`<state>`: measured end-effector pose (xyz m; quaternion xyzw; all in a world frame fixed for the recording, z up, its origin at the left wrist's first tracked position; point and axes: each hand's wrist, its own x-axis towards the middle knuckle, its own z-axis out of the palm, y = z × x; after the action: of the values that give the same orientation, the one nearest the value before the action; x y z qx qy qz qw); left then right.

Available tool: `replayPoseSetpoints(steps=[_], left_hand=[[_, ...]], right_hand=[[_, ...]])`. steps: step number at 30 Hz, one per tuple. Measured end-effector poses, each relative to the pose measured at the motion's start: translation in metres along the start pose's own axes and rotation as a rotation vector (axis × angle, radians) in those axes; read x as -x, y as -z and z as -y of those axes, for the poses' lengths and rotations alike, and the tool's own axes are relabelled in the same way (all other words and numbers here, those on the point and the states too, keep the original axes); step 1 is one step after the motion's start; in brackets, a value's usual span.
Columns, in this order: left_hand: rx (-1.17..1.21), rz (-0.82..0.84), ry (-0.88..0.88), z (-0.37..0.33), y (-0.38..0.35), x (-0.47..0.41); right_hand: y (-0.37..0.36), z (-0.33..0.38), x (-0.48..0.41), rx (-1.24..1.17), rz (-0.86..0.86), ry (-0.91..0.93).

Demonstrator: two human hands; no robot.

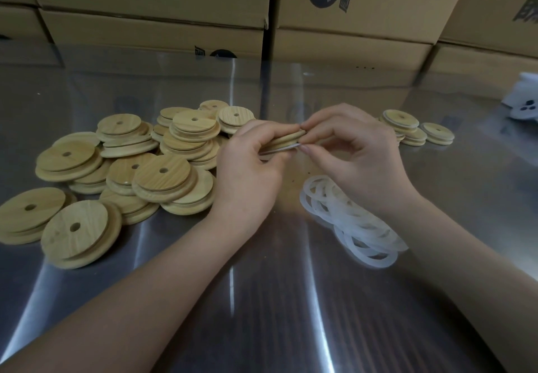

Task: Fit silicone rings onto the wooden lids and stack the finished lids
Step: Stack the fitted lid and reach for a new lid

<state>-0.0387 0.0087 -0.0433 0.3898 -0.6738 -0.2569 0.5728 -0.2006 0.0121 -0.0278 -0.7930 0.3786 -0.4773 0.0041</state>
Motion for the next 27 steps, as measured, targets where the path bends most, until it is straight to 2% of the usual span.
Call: replayPoseSetpoints(steps=[15, 21, 27], left_hand=[[-0.009, 0.001, -0.03, 0.0023, -0.0009, 0.0018], [-0.043, 0.0, -0.012, 0.001, -0.0017, 0.0028], [-0.026, -0.032, -0.02, -0.0024, 0.0002, 0.003]], right_hand=[[0.0048, -0.0018, -0.0023, 0.044, 0.054, 0.041], [0.0026, -0.0003, -0.0027, -0.016, 0.046, -0.069], [0.0002, 0.0003, -0.0027, -0.194, 0.023, -0.275]])
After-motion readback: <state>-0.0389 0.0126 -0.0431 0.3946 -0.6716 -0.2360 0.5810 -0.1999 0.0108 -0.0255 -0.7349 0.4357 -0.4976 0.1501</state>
